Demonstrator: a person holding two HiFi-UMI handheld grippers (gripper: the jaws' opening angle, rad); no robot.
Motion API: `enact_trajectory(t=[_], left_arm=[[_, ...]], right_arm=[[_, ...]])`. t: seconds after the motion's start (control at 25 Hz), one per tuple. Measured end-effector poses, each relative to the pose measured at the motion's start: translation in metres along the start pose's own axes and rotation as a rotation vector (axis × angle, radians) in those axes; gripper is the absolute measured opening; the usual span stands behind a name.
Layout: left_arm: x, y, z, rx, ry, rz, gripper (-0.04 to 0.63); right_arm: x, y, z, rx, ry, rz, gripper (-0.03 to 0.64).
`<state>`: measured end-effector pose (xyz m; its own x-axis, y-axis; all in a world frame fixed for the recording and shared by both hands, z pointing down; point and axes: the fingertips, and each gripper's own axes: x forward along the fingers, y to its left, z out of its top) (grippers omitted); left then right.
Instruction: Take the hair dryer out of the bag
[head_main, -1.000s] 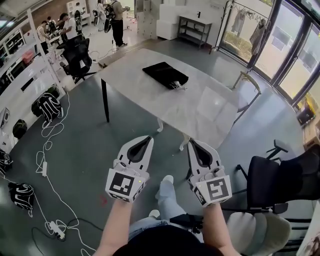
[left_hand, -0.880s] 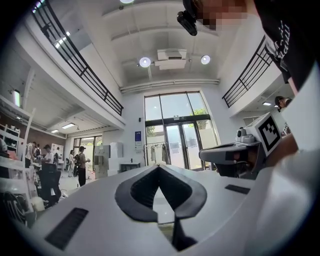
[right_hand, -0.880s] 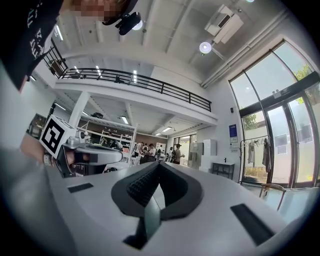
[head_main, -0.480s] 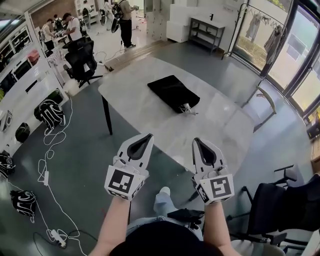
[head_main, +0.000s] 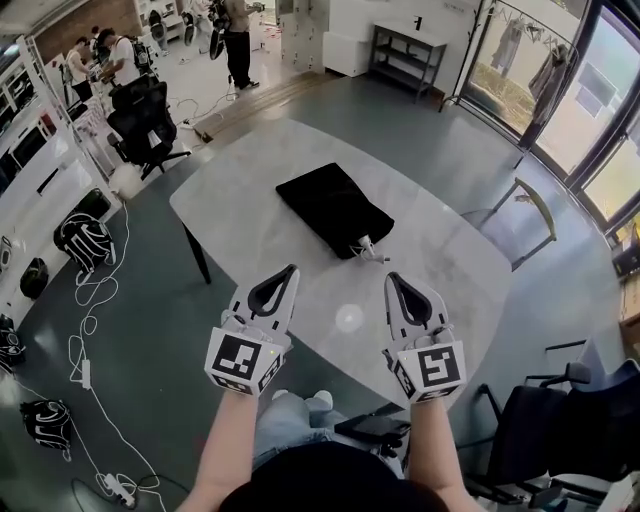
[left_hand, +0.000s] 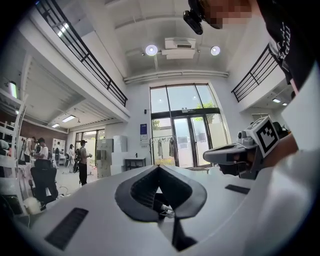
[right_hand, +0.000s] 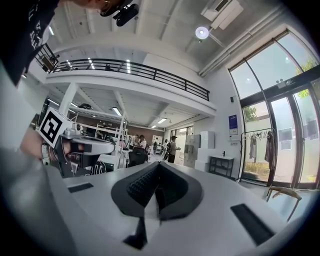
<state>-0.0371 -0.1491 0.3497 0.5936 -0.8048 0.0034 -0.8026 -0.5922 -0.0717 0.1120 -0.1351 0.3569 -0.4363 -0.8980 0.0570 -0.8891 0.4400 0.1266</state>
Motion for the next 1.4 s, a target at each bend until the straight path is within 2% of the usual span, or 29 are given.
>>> enact_trajectory(t=[0.44, 0.84, 0.96, 1.04, 1.08, 1.28, 1.4], left_arm=[[0.064, 0.078, -0.043, -0.046, 0.08, 0.024, 0.011], [0.101, 0.169, -0.094, -0.105, 0.178, 0.064, 0.011], [0.109, 0.19, -0.114, -0.131, 0.209, 0.065, 0.011], [0.108, 0.2, -0.13, -0.154, 0.238, 0.07, 0.011], [0.106, 0.204, -0.137, -0.163, 0.252, 0.074, 0.011], [0.105, 0.214, -0.155, -0.199, 0.293, 0.108, 0.011], [0.107, 0.208, -0.156, -0.188, 0.306, 0.096, 0.011]], right_arm=[[0.077, -0.037, -0.058, 0.042, 0.164, -0.036, 0.024], [0.134, -0.063, -0.154, 0.121, 0.422, -0.051, 0.025], [0.15, -0.06, -0.181, 0.094, 0.52, -0.029, 0.04], [0.154, -0.057, -0.204, 0.09, 0.605, 0.0, 0.155], [0.155, -0.056, -0.216, 0.093, 0.646, 0.016, 0.166], [0.162, -0.05, -0.262, 0.07, 0.81, 0.115, 0.132], [0.17, -0.055, -0.272, 0.051, 0.828, 0.132, 0.132]])
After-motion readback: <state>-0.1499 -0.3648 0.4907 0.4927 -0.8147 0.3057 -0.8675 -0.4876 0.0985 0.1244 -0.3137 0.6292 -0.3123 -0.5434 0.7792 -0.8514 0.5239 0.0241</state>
